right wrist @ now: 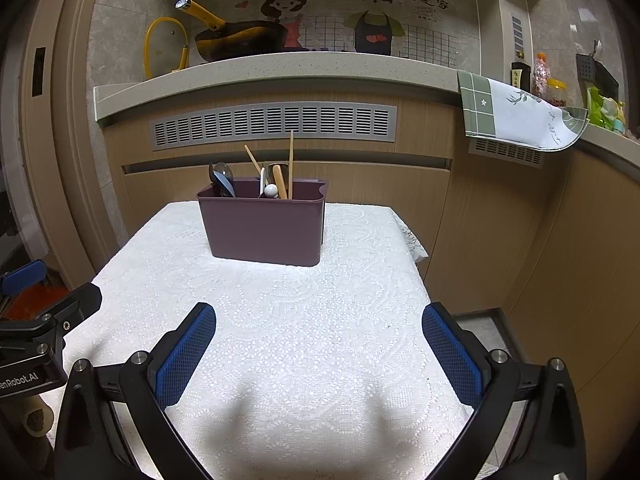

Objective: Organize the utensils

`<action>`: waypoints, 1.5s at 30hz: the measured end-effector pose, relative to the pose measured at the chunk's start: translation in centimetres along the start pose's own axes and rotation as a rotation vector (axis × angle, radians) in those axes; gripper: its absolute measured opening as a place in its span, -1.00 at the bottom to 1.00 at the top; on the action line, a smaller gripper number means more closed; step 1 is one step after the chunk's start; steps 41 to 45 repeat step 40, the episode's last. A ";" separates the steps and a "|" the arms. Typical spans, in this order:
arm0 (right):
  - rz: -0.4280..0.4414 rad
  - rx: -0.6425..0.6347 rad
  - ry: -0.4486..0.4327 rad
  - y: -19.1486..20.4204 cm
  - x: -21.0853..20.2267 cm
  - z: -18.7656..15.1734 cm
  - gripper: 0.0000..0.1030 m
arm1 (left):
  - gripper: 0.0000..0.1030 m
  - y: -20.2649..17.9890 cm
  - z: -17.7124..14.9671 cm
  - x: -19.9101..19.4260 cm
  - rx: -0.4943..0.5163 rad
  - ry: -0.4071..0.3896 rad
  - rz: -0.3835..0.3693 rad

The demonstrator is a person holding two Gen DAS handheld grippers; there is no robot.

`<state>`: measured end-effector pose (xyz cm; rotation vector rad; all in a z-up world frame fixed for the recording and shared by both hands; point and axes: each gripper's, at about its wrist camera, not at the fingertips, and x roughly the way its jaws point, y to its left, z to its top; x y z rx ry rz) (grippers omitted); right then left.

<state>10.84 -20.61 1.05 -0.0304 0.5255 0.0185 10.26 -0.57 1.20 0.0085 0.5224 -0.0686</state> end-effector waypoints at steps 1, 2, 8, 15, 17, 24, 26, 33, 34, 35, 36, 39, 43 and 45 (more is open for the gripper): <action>0.000 0.000 0.000 0.0 0.0 0.0 0.99 | 1.00 0.0 0.0 0.0 0.000 0.000 0.001; -0.001 0.000 -0.001 0.1 0.0 0.0 0.99 | 1.00 0.0 0.0 0.0 0.001 -0.001 0.000; -0.001 0.001 -0.001 0.0 0.0 0.1 0.99 | 1.00 0.0 0.0 0.0 -0.001 -0.002 0.001; 0.001 -0.001 -0.001 0.0 -0.1 0.2 0.99 | 1.00 -0.1 0.0 -0.1 0.000 -0.002 0.003; 0.002 -0.002 -0.003 -0.1 -0.2 0.2 0.99 | 1.00 -0.1 0.0 -0.1 0.001 -0.001 0.001; 0.003 0.000 -0.003 0.0 -0.2 0.3 0.99 | 1.00 -0.2 -0.1 0.0 0.017 -0.001 0.004; 0.003 0.001 -0.002 0.0 -0.2 0.3 0.99 | 1.00 -0.3 -0.1 0.0 0.022 0.000 0.008; 0.002 0.000 -0.004 0.1 -0.1 0.2 0.99 | 1.00 0.1 0.1 0.1 0.011 -0.002 0.008; 0.003 0.001 -0.003 0.1 -0.1 0.2 0.99 | 1.00 0.2 0.0 0.1 0.009 0.000 0.007; 0.003 0.001 -0.002 0.1 -0.1 0.2 0.99 | 1.00 0.2 0.0 0.1 0.008 0.001 0.008; 0.003 0.002 -0.002 0.0 -0.1 0.2 0.99 | 1.00 0.2 0.0 0.2 0.008 0.003 0.009; 0.001 0.002 -0.003 0.0 -0.1 0.2 0.99 | 1.00 0.3 0.0 0.2 0.012 -0.003 0.015; 0.001 0.002 -0.003 0.0 0.0 0.2 0.99 | 1.00 0.3 -0.1 0.2 0.016 -0.005 0.015; 0.001 0.002 -0.003 0.0 0.0 0.2 0.99 | 1.00 0.3 -0.1 0.2 0.016 -0.005 0.015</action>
